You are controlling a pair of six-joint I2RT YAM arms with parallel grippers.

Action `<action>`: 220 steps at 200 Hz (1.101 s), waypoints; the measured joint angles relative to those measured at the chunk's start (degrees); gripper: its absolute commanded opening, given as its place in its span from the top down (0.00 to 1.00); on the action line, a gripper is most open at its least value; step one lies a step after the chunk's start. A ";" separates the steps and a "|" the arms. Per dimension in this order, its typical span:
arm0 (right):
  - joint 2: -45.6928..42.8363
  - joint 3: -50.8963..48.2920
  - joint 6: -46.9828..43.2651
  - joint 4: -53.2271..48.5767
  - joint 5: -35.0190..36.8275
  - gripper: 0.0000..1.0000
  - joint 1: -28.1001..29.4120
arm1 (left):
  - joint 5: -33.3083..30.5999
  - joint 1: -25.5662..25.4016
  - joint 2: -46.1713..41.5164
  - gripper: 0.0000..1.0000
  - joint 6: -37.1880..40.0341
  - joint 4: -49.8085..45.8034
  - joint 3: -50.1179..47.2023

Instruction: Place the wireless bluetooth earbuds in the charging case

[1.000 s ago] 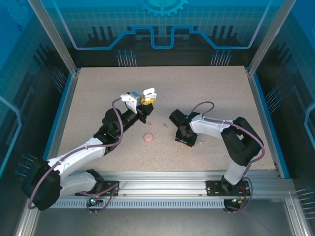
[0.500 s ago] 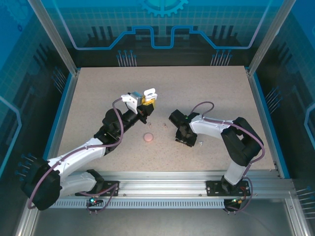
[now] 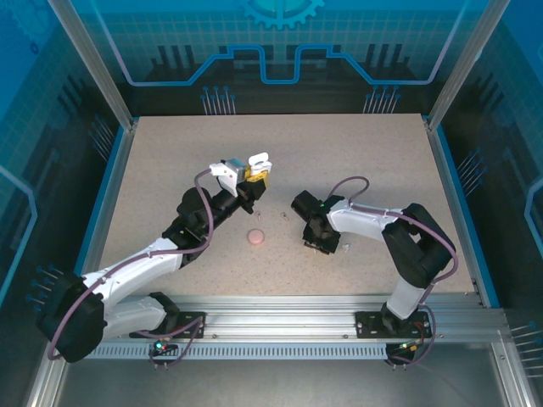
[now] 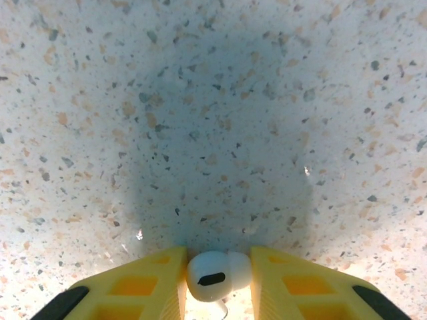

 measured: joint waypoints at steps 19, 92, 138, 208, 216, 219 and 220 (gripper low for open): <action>-0.28 -0.22 0.00 0.02 -0.70 0.70 0.20 | 0.00 0.00 0.22 1.00 0.00 0.00 0.00; -1.79 -0.96 -2.80 0.87 -0.52 0.72 0.52 | 0.00 0.00 0.48 1.00 0.00 0.00 0.00; -5.77 -0.96 -6.86 1.84 2.38 0.72 0.50 | -0.04 0.00 0.48 1.00 0.39 0.00 0.00; -13.88 -1.64 -14.56 6.62 6.62 0.72 0.39 | -0.07 0.00 0.48 1.00 1.66 -0.02 0.00; -14.82 -2.14 -15.43 7.67 6.88 0.72 0.39 | -0.09 0.00 0.48 1.00 1.66 -0.07 0.00; -15.23 -2.38 -15.80 8.07 6.99 0.72 0.39 | -0.09 0.00 0.48 1.00 1.68 -0.07 0.00; -15.43 -2.51 -15.98 8.31 7.06 0.72 0.39 | -0.09 0.00 0.48 1.00 1.66 -0.07 0.00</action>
